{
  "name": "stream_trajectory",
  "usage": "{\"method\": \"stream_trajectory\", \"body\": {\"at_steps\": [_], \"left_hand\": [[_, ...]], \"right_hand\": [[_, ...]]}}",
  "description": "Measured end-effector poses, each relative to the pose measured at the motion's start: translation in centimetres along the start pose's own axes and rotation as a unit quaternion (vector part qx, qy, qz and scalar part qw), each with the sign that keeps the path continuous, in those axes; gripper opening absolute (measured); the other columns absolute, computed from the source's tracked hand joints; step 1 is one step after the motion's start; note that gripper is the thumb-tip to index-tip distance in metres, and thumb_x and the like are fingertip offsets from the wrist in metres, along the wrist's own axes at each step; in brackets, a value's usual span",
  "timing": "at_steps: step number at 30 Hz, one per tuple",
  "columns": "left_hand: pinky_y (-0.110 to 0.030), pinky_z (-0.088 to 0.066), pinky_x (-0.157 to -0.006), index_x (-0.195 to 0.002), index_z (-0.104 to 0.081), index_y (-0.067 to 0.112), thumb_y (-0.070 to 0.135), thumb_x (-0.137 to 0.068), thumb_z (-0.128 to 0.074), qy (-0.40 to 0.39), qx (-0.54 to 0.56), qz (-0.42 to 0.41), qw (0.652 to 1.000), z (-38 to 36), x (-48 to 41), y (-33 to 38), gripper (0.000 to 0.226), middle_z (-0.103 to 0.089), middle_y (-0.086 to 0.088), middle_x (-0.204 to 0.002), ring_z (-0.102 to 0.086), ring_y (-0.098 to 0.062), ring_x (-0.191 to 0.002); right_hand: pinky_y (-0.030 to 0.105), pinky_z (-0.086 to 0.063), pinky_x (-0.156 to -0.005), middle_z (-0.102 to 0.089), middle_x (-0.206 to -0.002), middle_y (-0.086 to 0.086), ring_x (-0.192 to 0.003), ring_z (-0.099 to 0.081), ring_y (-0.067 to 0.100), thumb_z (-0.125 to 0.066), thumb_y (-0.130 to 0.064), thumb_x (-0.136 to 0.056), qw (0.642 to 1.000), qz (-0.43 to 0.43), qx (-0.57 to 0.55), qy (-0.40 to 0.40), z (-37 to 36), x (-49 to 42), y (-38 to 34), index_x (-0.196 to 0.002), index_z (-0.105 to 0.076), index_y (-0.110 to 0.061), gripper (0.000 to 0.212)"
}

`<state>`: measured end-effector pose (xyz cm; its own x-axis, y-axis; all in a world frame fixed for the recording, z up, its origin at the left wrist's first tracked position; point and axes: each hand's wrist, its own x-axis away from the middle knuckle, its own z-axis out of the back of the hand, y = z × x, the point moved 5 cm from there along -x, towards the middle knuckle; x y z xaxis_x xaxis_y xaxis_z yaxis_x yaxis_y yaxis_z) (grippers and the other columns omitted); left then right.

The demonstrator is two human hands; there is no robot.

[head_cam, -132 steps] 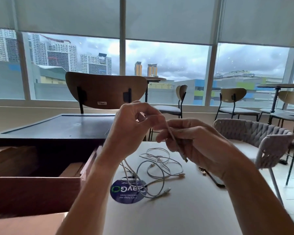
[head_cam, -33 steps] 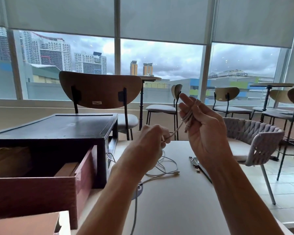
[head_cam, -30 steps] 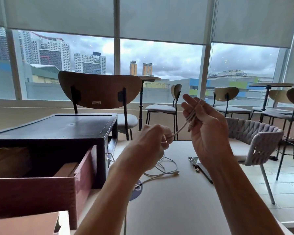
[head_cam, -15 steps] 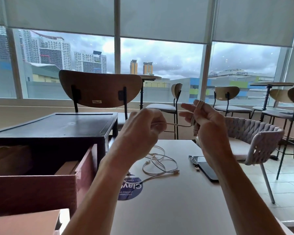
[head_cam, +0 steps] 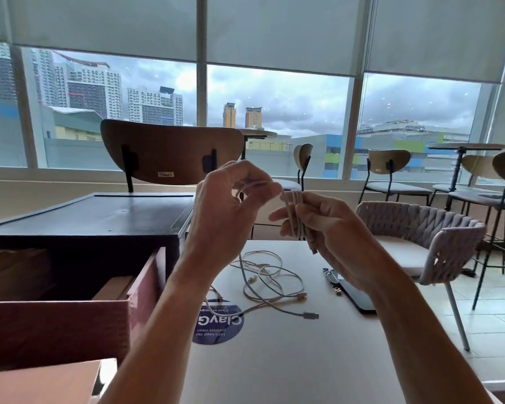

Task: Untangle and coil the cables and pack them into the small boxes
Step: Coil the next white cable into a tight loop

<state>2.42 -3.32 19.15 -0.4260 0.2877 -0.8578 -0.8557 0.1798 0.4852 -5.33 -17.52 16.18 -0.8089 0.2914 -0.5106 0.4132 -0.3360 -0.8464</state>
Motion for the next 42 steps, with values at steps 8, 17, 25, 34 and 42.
{"method": "stream_trajectory", "body": {"at_steps": [8, 17, 25, 34, 42], "left_hand": [[-0.012, -0.045, -0.068, -0.079, -0.072, 0.021, 0.031, -0.079, -0.081, 0.052, 0.023, 0.019, 0.998, 0.4, 0.1, -1.3, 0.013, -0.071, 0.011, -0.075, -0.068, -0.004, -0.079], [-0.008, -0.042, -0.069, -0.078, -0.071, 0.028, 0.049, -0.086, -0.068, 0.047, 0.018, 0.046, 0.998, -0.2, 0.5, -2.3, 0.022, -0.069, 0.018, -0.071, -0.064, 0.001, -0.075], [-0.021, -0.052, -0.073, -0.097, -0.077, 0.023, 0.030, -0.095, -0.065, 0.046, -0.005, 0.053, 0.998, -0.6, 0.6, -3.0, 0.013, -0.072, 0.017, -0.085, -0.068, -0.003, -0.081], [-0.007, -0.044, -0.060, -0.094, -0.076, 0.024, 0.024, -0.095, -0.065, 0.027, -0.064, 0.045, 0.997, -0.5, 0.7, -3.1, 0.011, -0.071, 0.018, -0.077, -0.066, -0.003, -0.068], [-0.033, -0.058, -0.083, -0.114, -0.070, 0.035, 0.028, -0.100, -0.058, -0.026, 0.009, 0.083, 0.996, -0.4, 0.5, -3.4, 0.020, -0.073, 0.012, -0.101, -0.069, -0.004, -0.090]], "right_hand": [[0.018, -0.045, -0.061, -0.065, -0.072, 0.007, -0.064, -0.053, 0.013, -0.035, -0.007, -0.104, 0.994, 0.009, -0.064, -0.086, -1.6, 0.5, -1.0, -0.117, -0.060, 0.005, 0.031], [0.021, -0.037, -0.058, -0.050, -0.064, -0.001, -0.055, -0.043, 0.008, -0.036, -0.012, -0.101, 0.980, 0.035, -0.152, -0.121, -2.6, 0.8, -1.8, -0.100, -0.056, 0.003, 0.024], [0.020, -0.045, -0.055, -0.057, -0.067, 0.003, -0.055, -0.052, 0.010, -0.039, -0.013, -0.098, 0.955, 0.017, -0.284, -0.079, -2.0, 0.2, -1.3, -0.094, -0.056, -0.001, 0.021], [0.019, -0.043, -0.054, -0.050, -0.063, -0.002, -0.048, -0.042, 0.006, -0.038, -0.013, -0.098, 0.939, 0.028, -0.334, -0.072, -1.3, -0.1, -1.1, -0.099, -0.057, -0.001, 0.022], [0.019, -0.051, -0.057, -0.072, -0.080, 0.010, -0.056, -0.059, 0.010, -0.047, -0.009, -0.098, 0.963, -0.051, -0.264, 0.006, -0.4, -0.5, 0.8, -0.105, -0.066, 0.006, 0.025]]}}
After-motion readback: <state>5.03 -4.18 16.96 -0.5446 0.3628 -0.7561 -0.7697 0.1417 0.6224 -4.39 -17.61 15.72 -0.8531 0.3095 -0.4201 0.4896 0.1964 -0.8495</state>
